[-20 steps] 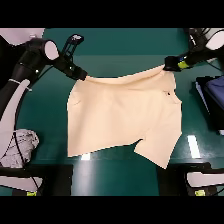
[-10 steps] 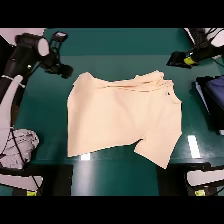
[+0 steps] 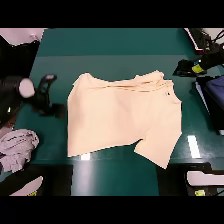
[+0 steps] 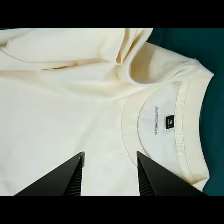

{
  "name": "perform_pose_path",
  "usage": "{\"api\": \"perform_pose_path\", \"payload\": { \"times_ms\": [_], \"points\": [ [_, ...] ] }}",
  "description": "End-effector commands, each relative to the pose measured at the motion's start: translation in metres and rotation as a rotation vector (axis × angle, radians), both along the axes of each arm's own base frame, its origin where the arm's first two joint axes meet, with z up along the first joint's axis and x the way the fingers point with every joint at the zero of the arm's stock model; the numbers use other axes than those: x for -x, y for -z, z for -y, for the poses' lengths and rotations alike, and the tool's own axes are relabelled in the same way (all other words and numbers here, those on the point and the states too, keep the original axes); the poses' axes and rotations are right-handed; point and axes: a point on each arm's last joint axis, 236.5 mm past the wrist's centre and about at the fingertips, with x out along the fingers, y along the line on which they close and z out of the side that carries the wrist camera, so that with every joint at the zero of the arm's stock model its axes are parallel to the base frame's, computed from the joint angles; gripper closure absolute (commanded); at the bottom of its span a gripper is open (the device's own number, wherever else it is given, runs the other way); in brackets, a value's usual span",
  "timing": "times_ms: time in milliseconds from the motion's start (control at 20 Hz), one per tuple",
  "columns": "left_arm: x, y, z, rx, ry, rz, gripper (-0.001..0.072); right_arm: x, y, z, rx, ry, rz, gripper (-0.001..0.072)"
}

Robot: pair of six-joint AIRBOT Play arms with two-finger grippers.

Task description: Fold the shirts.

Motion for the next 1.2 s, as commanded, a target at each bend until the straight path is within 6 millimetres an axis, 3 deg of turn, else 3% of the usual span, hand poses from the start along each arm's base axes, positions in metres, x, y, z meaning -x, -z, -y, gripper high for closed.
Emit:
{"api": "perform_pose_path", "payload": {
  "times_ms": [0, 150, 400, 700, 1150],
  "points": [
    [0.059, 0.023, 0.018, 0.129, -0.091, -0.059, 0.0206, 0.01, 0.004, 0.0, -0.001, 0.007, 0.01, 0.0332],
    [0.092, 0.043, 0.022, 0.15, -0.116, -0.169, 0.0206, 0.013, -0.001, -0.001, 0.0, 0.007, 0.019, 0.0331],
    [0.103, 0.064, 0.05, 0.157, -0.053, -0.144, 0.0207, 0.014, -0.015, -0.001, 0.004, 0.009, 0.056, 0.0331],
    [0.136, 0.08, 0.042, 0.109, -0.071, -0.256, 0.0207, 0.014, -0.016, -0.001, 0.005, 0.009, 0.06, 0.0331],
    [0.127, 0.078, 0.055, 0.168, -0.092, -0.224, 0.0208, 0.014, -0.017, -0.001, 0.004, 0.008, 0.059, 0.0332]
  ]
}}
